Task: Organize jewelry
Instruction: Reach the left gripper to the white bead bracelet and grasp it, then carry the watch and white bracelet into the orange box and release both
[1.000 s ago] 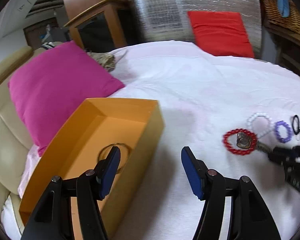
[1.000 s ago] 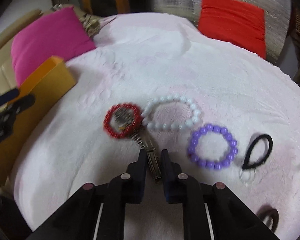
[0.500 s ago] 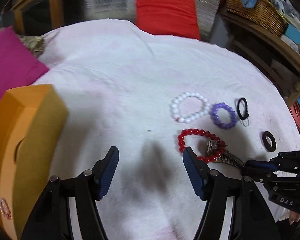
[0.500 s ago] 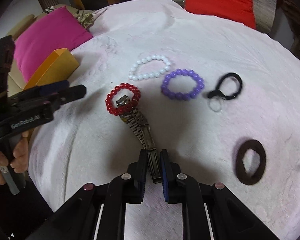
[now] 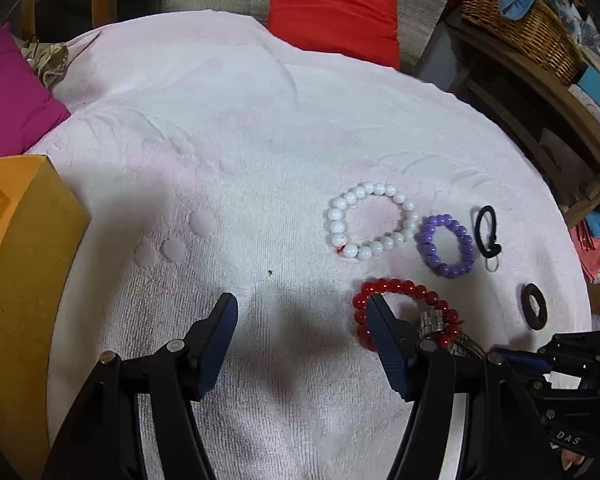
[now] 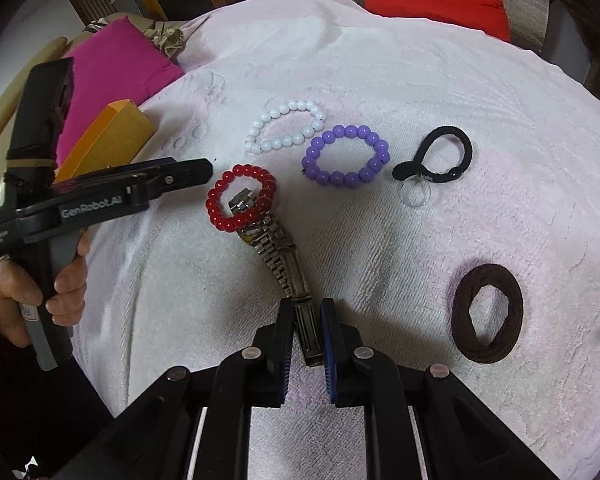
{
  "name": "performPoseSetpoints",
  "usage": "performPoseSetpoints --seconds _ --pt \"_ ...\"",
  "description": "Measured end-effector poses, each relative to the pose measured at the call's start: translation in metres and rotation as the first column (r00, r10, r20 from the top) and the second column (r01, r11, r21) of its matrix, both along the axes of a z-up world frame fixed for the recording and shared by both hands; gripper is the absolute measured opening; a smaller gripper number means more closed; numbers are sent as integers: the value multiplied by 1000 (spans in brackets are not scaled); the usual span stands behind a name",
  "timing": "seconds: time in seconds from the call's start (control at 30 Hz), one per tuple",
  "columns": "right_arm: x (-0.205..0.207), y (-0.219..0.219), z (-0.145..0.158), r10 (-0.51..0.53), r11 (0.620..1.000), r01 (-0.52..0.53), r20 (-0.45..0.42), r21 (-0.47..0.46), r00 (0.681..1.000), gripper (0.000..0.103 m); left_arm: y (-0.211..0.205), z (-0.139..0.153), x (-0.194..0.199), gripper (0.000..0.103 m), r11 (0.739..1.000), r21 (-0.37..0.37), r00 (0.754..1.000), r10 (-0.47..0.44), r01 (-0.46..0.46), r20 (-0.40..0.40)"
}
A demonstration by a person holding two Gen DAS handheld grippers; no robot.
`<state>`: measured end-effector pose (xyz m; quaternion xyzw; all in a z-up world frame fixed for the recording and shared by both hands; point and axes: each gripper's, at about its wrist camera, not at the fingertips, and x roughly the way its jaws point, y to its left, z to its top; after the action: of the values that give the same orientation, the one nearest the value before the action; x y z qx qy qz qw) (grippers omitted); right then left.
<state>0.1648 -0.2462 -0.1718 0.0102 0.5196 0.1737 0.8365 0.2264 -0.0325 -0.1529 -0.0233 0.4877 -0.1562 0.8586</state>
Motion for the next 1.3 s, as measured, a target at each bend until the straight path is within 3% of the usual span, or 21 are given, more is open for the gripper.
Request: performPoseSetpoints --seconds 0.13,0.4,0.73,0.8,0.93,1.13,1.3 --pt "4 3 -2 -7 1000 7 6 10 1000 17 -1 0 16 67 998 31 999 45 -46 23" --pt "3 15 -3 7 999 -3 78 -46 997 17 9 -5 46 67 995 -15 995 101 -101 0" --pt "-2 23 -2 22 997 -14 105 -79 994 14 -28 -18 67 67 998 -36 998 49 -51 -43" --pt "-6 27 -1 26 995 -15 116 -99 993 13 -36 -21 71 59 999 -33 999 34 -35 -42" --pt "-16 38 11 45 986 -14 184 -167 982 12 -47 -14 69 10 999 -33 1000 -11 11 -7" --pt "-29 37 38 9 986 40 290 -161 957 12 -45 -8 66 9 999 -42 1000 15 -15 13" --pt "-31 14 58 -92 993 111 322 -39 942 12 -22 14 53 9 995 -84 996 53 -46 78"
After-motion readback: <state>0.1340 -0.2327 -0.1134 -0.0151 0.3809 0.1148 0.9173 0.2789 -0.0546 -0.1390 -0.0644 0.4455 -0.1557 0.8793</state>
